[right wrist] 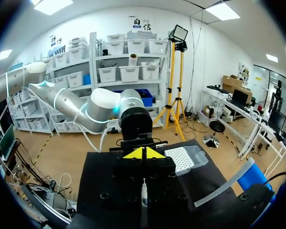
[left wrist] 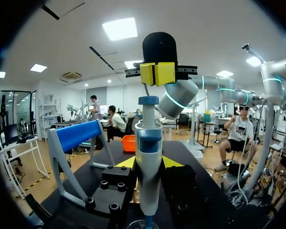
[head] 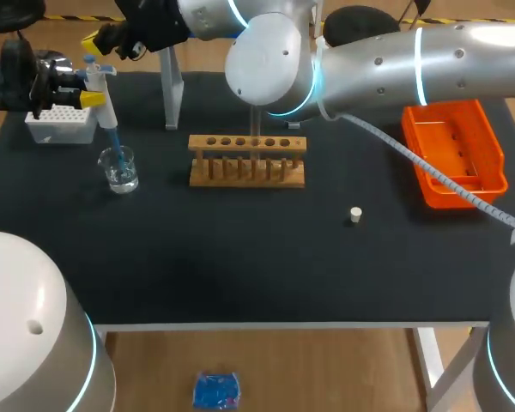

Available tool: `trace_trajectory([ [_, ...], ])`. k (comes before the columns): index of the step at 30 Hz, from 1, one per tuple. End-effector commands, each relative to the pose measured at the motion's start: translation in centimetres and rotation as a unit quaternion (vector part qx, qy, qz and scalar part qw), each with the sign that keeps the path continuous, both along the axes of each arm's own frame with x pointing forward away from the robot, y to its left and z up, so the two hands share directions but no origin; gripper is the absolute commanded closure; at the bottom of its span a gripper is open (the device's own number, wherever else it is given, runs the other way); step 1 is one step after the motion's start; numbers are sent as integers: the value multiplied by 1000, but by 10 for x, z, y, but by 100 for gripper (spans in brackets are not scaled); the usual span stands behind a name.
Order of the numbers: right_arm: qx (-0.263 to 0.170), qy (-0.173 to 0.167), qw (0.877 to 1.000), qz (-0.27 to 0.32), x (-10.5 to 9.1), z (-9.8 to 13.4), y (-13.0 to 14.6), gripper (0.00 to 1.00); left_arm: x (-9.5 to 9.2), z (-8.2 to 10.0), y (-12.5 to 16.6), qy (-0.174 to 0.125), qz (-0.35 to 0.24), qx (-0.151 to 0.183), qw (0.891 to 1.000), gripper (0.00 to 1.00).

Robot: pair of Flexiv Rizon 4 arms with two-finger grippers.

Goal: Invert the test tube, pick up the pipette, mount the tip to pipette, aspirate from beaker and dispense into the tube, eject the tip, return the pipette, and cap with the stopper.

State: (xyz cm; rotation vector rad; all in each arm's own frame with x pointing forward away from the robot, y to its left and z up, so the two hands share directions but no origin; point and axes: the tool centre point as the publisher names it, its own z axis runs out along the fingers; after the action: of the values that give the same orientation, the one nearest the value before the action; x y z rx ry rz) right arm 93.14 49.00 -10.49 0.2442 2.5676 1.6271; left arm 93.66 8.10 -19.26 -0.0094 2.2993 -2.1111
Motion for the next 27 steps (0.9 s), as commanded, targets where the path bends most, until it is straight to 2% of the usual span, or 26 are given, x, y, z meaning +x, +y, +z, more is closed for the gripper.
trace_trajectory([
  [1, -18, 1, 1000, -5, 0, 2, 4, 100, 1, 0, 1, 0, -2, 0, 1000, 100],
  [17, -20, 0, 1000, -9, 14, -7, 11, 100, 1, 0, 1, 0, -2, 0, 1000, 100],
  [27, -25, 5, 1000, -9, 14, -12, 15, 100, 1, 0, 1, 0, -2, 0, 1000, 100],
])
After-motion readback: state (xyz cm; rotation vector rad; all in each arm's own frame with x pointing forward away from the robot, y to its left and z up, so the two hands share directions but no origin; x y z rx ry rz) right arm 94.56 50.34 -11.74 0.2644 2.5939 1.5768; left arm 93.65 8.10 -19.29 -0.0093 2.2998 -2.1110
